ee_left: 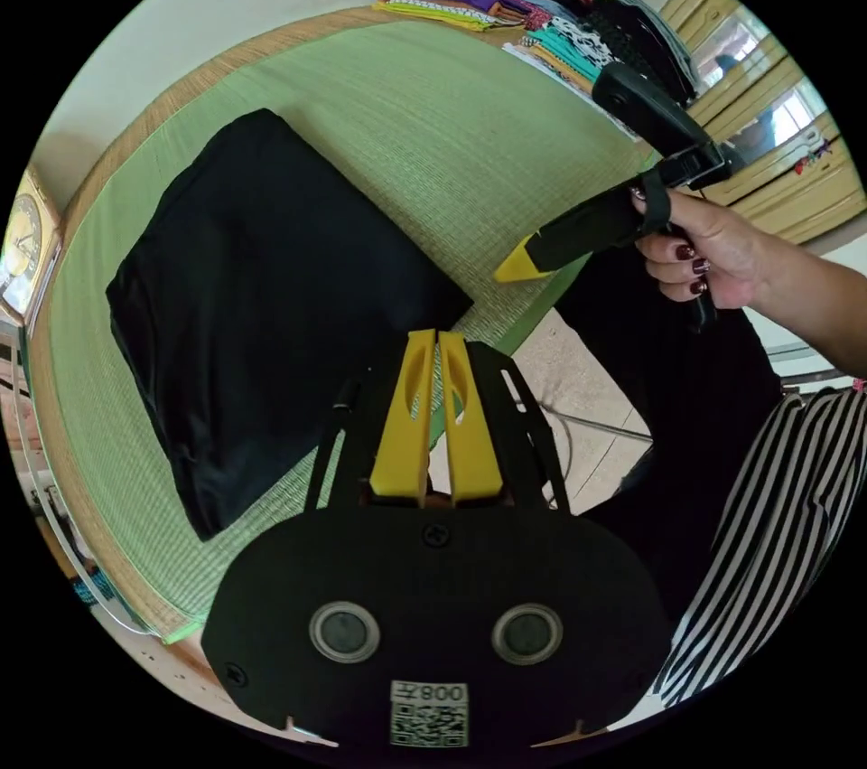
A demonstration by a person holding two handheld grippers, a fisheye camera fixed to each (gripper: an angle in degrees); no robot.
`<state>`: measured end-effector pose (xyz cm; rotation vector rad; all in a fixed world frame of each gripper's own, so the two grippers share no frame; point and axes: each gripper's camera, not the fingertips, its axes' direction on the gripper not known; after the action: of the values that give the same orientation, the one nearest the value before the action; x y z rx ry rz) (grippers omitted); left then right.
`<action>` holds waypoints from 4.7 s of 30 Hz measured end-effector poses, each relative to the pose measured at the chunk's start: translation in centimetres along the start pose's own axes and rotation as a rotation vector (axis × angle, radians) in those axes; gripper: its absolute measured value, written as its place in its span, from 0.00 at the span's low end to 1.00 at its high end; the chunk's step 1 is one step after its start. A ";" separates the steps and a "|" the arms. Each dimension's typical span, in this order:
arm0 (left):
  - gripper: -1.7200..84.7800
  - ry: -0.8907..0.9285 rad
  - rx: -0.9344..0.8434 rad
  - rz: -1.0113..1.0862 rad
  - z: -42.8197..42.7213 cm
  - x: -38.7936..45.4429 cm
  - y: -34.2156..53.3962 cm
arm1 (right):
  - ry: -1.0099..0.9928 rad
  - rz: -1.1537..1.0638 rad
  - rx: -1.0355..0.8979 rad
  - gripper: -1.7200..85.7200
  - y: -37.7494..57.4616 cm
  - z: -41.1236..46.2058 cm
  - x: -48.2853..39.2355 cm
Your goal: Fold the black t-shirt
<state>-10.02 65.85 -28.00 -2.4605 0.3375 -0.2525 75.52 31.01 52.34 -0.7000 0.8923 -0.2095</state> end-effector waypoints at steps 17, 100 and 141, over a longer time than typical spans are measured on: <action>0.02 0.094 0.168 -0.119 -0.9 0.1 3.1 | -0.230 0.095 -0.011 0.12 -3.2 -6.4 3.6; 0.04 1.024 0.701 -0.961 3.3 -21.2 12.3 | -0.381 -0.025 0.083 0.03 18.6 -26.0 -2.0; 0.04 1.006 0.201 -0.056 31.3 19.5 -67.0 | 0.060 0.234 0.747 0.04 40.2 -79.9 12.9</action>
<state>28.67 129.08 -9.18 -1.9647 0.6103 -1.4697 17.29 18.23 -15.60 0.1045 0.8625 -0.3297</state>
